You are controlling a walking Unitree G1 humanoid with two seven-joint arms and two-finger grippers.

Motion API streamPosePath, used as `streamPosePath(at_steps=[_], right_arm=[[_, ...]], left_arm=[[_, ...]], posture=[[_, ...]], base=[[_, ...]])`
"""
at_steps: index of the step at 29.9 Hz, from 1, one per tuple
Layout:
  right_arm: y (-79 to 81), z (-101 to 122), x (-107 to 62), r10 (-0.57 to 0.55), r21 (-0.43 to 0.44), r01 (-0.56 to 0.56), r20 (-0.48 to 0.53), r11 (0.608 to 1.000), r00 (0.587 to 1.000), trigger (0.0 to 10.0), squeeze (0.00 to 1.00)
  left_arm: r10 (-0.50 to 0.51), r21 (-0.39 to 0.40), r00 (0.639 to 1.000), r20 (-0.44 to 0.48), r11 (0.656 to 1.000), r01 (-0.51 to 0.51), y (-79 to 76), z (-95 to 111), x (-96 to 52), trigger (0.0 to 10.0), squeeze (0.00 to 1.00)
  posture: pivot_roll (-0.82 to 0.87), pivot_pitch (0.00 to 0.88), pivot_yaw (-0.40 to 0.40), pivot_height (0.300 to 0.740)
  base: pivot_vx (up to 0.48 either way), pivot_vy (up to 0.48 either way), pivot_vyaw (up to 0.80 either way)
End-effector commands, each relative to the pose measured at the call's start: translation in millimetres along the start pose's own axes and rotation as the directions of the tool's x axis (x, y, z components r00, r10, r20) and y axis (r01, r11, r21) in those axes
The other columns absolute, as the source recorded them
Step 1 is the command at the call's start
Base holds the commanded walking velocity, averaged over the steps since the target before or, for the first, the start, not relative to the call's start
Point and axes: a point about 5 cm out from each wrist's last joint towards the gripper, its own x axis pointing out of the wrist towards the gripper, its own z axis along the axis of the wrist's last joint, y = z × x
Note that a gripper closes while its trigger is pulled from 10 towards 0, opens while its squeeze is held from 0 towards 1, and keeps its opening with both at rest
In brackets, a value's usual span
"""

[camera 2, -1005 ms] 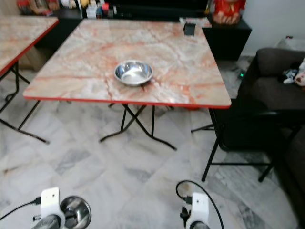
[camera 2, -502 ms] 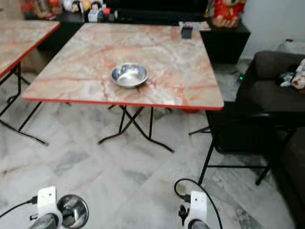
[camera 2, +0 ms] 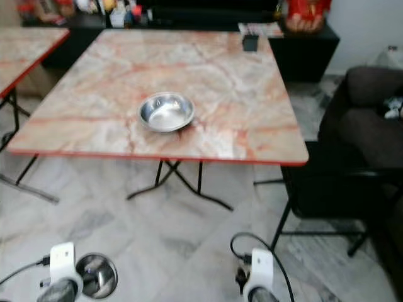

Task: Setting the table

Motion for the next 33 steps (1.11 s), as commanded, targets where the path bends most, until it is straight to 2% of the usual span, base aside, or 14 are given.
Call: streamPosePath(at_steps=[1,9,13,17,21,23,24,26,27,29,30,31,33], right_arm=[[-3.6,1,-0.2,-0.012,0.008,0.011,0.008,1.000,1.000,10.0,0.00],[-4.0,2,-0.1,-0.010,0.000,0.010,0.005,1.000,1.000,10.0,0.00],[-3.5,1,-0.1,-0.006,-0.005,0.006,0.003,1.000,1.000,10.0,0.00],[-3.2,0,-0.3,-0.004,-0.009,0.004,-0.002,1.000,1.000,10.0,0.00],[-3.5,0,-0.4,-0.003,-0.012,0.003,-0.005,1.000,1.000,10.0,0.00],[-3.4,0,-0.2,-0.001,-0.016,0.001,-0.005,1.000,1.000,10.0,0.00],[-3.4,0,-0.2,-0.001,-0.016,0.001,-0.005,1.000,1.000,10.0,0.00],[-3.0,2,0.2,0.003,-0.023,-0.003,-0.004,1.000,1.000,10.0,0.00],[-3.0,2,0.2,0.003,-0.023,-0.003,-0.004,1.000,1.000,10.0,0.00],[-2.2,3,0.6,0.009,-0.032,-0.009,-0.006,0.999,1.000,10.0,0.00],[-1.5,4,0.8,0.012,-0.035,-0.012,-0.005,0.999,1.000,10.0,0.00],[-1.4,4,0.9,0.013,-0.036,-0.013,-0.004,0.999,1.000,10.0,0.00],[-1.1,5,1.0,0.015,-0.038,-0.015,-0.005,0.999,1.000,10.0,0.00]], left_arm=[[0.001,-0.007,1.000,-0.017,1.000,-0.001,-0.2,-5,-1.2,10.0,0.00],[0.002,-0.011,1.000,-0.017,1.000,-0.002,-0.4,-6,-1.3,10.0,0.00],[-0.018,-0.015,0.999,-0.029,1.000,0.018,-2.2,-8,-1.8,10.0,0.00],[0.061,-0.007,0.998,-0.031,0.998,-0.061,8.8,-12,-3.2,10.0,0.00],[0.240,-0.017,0.970,-0.025,0.970,-0.241,36.6,-12,-5.6,10.0,0.00],[0.388,-0.035,0.922,-0.023,0.921,-0.388,60.1,-10,-8.9,10.0,0.00],[0.388,-0.035,0.922,-0.023,0.921,-0.388,60.1,-10,-8.9,10.0,0.00],[0.554,-0.063,0.832,0.028,0.832,-0.552,90.7,5,-13.9,10.0,0.00],[0.554,-0.063,0.832,0.028,0.832,-0.552,90.7,5,-13.9,10.0,0.00],[0.670,-0.082,0.738,0.083,0.742,-0.665,113.5,21,-19.3,10.0,0.00],[0.744,-0.094,0.648,0.160,0.665,-0.741,130.8,41,-24.7,10.0,0.00],[0.764,-0.096,0.618,0.188,0.640,-0.762,135.7,48,-26.7,10.0,0.00],[0.804,-0.117,0.526,0.278,0.571,-0.812,147.6,70,-33.0,10.0,0.00]], posture=[[0.01,0.121,-0.029,0.740],[0.01,0.123,-0.033,0.740],[0.01,0.125,-0.035,0.740],[0.02,0.126,-0.039,0.740],[0.02,0.124,-0.043,0.740],[0.03,0.124,-0.044,0.740],[0.03,0.124,-0.044,0.740],[0.04,0.126,-0.054,0.740],[0.04,0.126,-0.054,0.740],[0.04,0.126,-0.054,0.740],[0.05,0.127,-0.060,0.740],[0.05,0.127,-0.060,0.740],[0.06,0.126,-0.063,0.740]], base=[[0.446,0.000,0.00],[0.447,0.000,0.00],[0.139,0.000,0.00],[0.000,0.000,0.00],[0.000,0.000,0.00],[0.000,0.000,0.00],[0.000,0.000,0.00],[0.000,0.000,0.00],[0.000,0.000,0.00],[0.000,0.000,0.00],[0.000,0.000,0.00],[0.000,0.000,0.00],[0.000,0.000,0.00]])
